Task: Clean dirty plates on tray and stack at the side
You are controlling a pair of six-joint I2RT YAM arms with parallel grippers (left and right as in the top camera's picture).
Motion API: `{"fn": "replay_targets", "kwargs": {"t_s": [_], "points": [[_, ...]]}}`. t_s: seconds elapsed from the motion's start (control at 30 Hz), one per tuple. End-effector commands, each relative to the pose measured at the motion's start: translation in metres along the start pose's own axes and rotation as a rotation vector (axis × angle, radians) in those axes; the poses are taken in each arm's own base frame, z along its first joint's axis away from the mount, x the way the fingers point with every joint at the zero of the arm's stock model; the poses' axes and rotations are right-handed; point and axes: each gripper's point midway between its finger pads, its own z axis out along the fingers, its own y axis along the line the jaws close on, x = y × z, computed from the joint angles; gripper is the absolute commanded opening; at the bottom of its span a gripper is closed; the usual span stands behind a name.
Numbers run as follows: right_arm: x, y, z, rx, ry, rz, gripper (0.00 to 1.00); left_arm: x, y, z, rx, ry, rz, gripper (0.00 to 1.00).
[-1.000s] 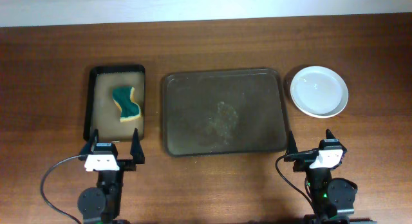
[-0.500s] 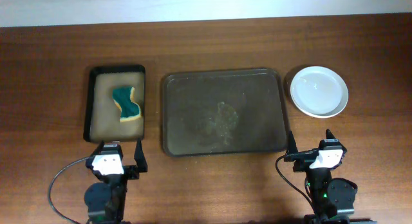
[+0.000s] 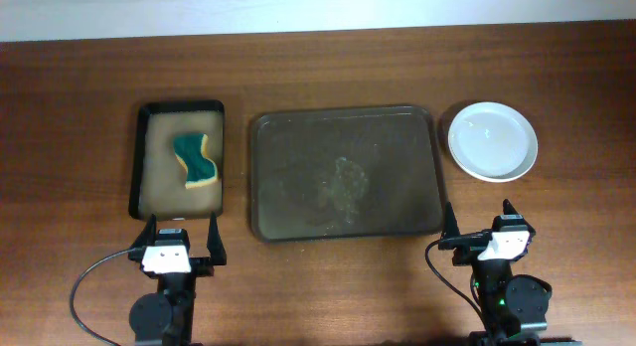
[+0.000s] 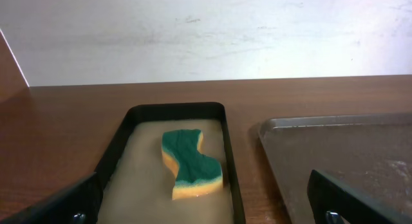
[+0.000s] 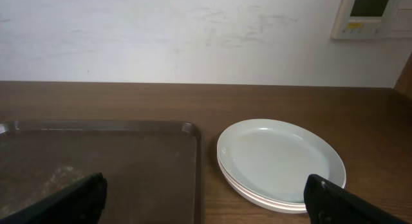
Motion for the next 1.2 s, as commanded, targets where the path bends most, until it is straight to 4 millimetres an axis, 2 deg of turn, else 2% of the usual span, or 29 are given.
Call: {"fn": "replay_targets", "kwargs": {"t_s": [0.0,0.2,0.37,1.17], "points": [[0.0034,-0.0033,0.0002,0.017,0.005,-0.006,0.98,0.0008,0.001,-0.0005,-0.008,0.0,0.019,0.99],[0.0034,-0.0033,0.0002,0.017,0.005,-0.006,0.98,0.0007,0.0061,-0.0006,-0.037,0.0,0.018,0.99],[0.0034,-0.0033,0.0002,0.017,0.005,-0.006,0.99,0.0003,0.0095,-0.0008,-0.057,-0.003,-0.065,0.99],[0.0034,-0.0033,0.0002,0.017,0.005,-0.006,0.98,-0.0004,0.0087,-0.0007,-0.052,-0.006,-0.064,0.99]]}}
